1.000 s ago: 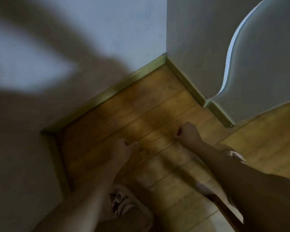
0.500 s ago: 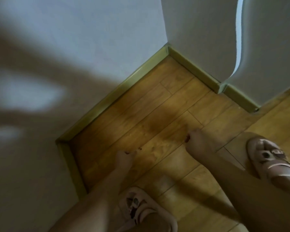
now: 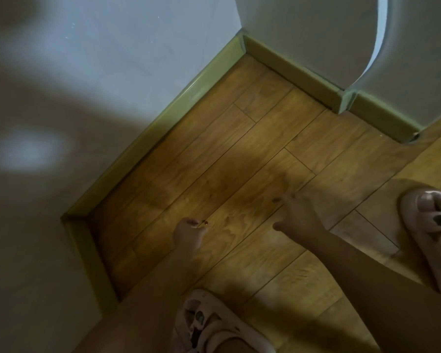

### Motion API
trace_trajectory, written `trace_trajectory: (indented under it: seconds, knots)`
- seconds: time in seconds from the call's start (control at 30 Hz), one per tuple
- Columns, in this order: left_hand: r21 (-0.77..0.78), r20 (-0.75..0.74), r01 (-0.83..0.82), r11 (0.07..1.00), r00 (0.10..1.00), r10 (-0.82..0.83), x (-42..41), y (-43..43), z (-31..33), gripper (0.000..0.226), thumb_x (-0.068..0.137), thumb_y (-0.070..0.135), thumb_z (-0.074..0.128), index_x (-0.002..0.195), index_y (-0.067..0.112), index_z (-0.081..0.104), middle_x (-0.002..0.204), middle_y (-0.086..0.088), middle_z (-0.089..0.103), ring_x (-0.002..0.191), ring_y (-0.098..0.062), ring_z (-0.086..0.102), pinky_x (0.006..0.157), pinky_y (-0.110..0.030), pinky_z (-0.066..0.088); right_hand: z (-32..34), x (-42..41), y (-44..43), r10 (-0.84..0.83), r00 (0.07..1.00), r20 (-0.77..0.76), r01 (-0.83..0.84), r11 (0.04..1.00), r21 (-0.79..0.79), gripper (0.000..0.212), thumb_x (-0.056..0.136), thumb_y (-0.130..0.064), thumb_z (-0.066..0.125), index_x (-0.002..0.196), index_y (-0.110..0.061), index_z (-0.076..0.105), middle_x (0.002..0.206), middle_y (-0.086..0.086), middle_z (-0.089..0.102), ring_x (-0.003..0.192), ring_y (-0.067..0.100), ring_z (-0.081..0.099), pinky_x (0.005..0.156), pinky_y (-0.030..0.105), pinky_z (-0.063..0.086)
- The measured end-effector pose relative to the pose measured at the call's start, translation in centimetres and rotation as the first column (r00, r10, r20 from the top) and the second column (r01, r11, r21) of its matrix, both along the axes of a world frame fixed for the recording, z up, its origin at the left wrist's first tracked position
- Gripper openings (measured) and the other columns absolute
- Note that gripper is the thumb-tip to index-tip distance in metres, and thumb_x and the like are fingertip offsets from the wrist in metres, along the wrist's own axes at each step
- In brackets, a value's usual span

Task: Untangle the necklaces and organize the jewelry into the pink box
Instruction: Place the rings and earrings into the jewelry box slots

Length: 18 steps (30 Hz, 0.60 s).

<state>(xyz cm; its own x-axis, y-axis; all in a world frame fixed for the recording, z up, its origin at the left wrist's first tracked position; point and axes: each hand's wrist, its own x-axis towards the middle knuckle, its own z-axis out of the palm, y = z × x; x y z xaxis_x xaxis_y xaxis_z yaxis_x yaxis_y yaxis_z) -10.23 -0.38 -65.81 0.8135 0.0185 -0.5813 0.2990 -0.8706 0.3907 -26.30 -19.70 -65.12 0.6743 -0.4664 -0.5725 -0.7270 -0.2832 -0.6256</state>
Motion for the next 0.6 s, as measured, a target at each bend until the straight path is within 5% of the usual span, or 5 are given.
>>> trace_trajectory:
  seconds: [0.1,0.23,0.47,0.6]
  knots:
    - [-0.021,-0.023,-0.038,0.999,0.999,0.038,1.3,0.5,-2.8,0.031,0.078,0.003,0.074,0.107,0.008,0.063,0.110,-0.013,0.061,0.079,-0.020,0.059,0.084,-0.046,0.056,-1.9,0.9,0.6,0.028,1.000,-0.001,-0.028,1.000,-0.001,0.061,0.079,-0.012,0.072,0.134,-0.024,0.047,0.142,0.006,0.036,0.127,0.024,0.038,0.092,0.029,0.039]
    - [-0.035,-0.046,-0.040,0.999,0.998,0.038,2.1,1.0,-5.5,0.037,0.083,0.001,0.069,0.118,0.002,0.060,0.116,-0.019,0.060,0.085,-0.025,0.058,0.085,-0.044,0.055,-3.6,1.8,0.8,0.055,0.998,-0.017,-0.055,0.998,-0.001,0.056,0.081,-0.010,0.070,0.131,-0.023,0.050,0.138,0.004,0.038,0.119,0.020,0.044,0.080,0.023,0.039]
    - [-0.013,-0.035,-0.039,0.999,0.999,0.039,2.2,1.3,-8.9,0.031,0.080,0.008,0.074,0.109,0.000,0.064,0.111,-0.019,0.065,0.100,-0.031,0.064,0.089,-0.048,0.053,-4.8,2.1,0.9,0.040,0.999,-0.009,-0.040,0.999,0.005,0.050,0.080,-0.010,0.069,0.126,-0.020,0.053,0.126,0.004,0.047,0.110,0.019,0.050,0.084,0.027,0.044]
    - [0.030,0.010,0.012,0.999,1.000,-0.012,2.7,1.1,-9.9,0.012,0.082,0.006,0.071,0.092,0.001,0.066,0.090,-0.015,0.069,0.087,-0.032,0.068,0.081,-0.046,0.056,-4.9,2.2,0.7,0.041,0.999,-0.010,-0.040,0.999,0.023,0.047,0.083,-0.008,0.066,0.126,-0.020,0.053,0.123,0.003,0.046,0.101,0.018,0.052,0.082,0.029,0.046]
